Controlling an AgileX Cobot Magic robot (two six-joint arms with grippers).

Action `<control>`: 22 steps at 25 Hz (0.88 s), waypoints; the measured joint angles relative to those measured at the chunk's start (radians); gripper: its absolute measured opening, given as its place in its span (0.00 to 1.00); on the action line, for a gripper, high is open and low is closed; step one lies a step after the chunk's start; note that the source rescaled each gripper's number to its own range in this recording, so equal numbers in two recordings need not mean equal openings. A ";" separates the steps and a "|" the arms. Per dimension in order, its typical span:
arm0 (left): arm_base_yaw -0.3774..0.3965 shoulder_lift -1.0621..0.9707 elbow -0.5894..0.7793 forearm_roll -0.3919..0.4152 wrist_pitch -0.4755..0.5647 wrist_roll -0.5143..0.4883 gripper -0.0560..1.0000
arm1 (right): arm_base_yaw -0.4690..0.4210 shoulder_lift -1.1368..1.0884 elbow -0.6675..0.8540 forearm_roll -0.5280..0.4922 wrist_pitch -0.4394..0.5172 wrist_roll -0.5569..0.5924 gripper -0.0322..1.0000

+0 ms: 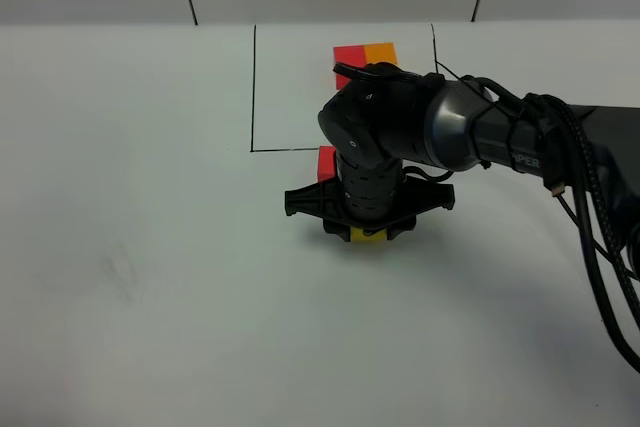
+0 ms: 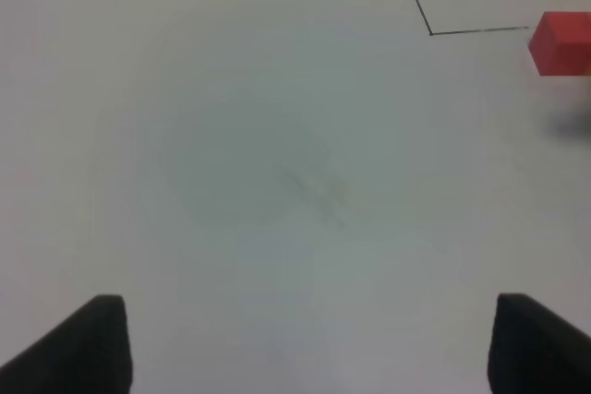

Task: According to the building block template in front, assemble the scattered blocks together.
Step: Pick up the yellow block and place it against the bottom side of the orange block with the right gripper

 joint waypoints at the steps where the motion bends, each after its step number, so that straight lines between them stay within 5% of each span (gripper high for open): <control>1: 0.000 0.000 0.000 0.000 0.000 0.000 0.70 | 0.000 0.011 -0.010 0.000 -0.002 0.000 0.03; 22: 0.000 0.000 0.000 0.000 0.000 0.000 0.70 | -0.022 0.075 -0.062 -0.074 -0.013 0.003 0.03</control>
